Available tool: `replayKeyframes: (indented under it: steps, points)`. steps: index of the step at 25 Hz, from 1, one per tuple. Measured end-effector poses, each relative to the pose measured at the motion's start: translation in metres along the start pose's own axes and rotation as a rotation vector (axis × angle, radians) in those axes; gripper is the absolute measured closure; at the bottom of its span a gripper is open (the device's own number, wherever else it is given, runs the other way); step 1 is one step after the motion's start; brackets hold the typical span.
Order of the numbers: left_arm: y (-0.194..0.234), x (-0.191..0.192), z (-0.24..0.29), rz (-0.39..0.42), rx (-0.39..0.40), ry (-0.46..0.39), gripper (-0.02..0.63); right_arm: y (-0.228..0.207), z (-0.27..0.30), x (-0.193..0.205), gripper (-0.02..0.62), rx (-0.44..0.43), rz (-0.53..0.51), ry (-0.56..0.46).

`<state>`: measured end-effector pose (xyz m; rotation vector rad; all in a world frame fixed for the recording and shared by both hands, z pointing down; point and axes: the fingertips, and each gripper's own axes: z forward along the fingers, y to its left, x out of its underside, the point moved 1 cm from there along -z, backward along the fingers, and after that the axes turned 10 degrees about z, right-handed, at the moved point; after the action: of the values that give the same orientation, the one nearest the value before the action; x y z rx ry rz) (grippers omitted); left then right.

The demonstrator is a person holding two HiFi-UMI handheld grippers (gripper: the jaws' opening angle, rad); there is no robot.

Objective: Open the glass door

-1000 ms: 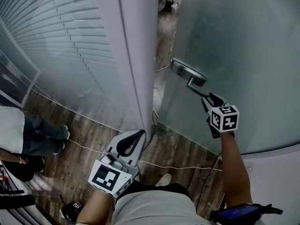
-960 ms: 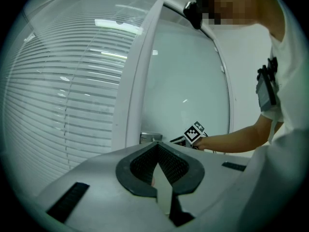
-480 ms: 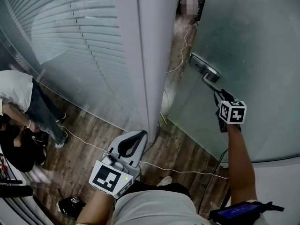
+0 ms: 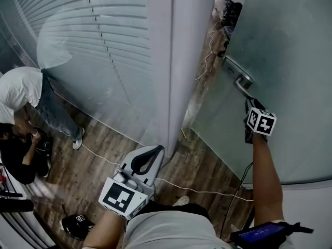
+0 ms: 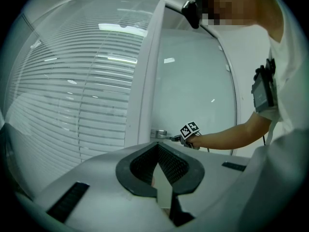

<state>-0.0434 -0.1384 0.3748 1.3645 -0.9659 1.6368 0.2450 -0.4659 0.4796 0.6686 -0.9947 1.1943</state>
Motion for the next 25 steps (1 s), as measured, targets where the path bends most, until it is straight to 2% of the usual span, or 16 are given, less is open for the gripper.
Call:
replayKeyframes:
  steps: [2, 5, 8, 12, 16, 25]
  points:
    - [0.006, -0.002, 0.0, -0.005, 0.001, -0.003, 0.606, 0.003, -0.012, -0.004, 0.448, 0.012, 0.0, -0.031]
    - [0.016, -0.006, 0.0, -0.011, 0.009, -0.012, 0.606, 0.026, -0.051, -0.013, 0.459, -0.023, -0.001, -0.118]
    - [0.023, -0.006, 0.001, -0.007, 0.029, -0.03, 0.606, 0.056, -0.103, -0.019, 0.55, -0.066, -0.025, -0.228]
    - [0.036, -0.012, 0.003, -0.004, 0.083, -0.051, 0.606, 0.092, -0.167, -0.028, 0.592, -0.082, -0.027, -0.326]
    - [0.043, -0.024, -0.006, -0.003, 0.17, -0.081, 0.606, 0.122, -0.233, -0.03, 0.592, -0.039, -0.011, -0.377]
    - [0.076, -0.033, -0.024, 0.015, 0.311, -0.101, 0.606, 0.18, -0.323, -0.029, 0.592, 0.078, 0.025, -0.456]
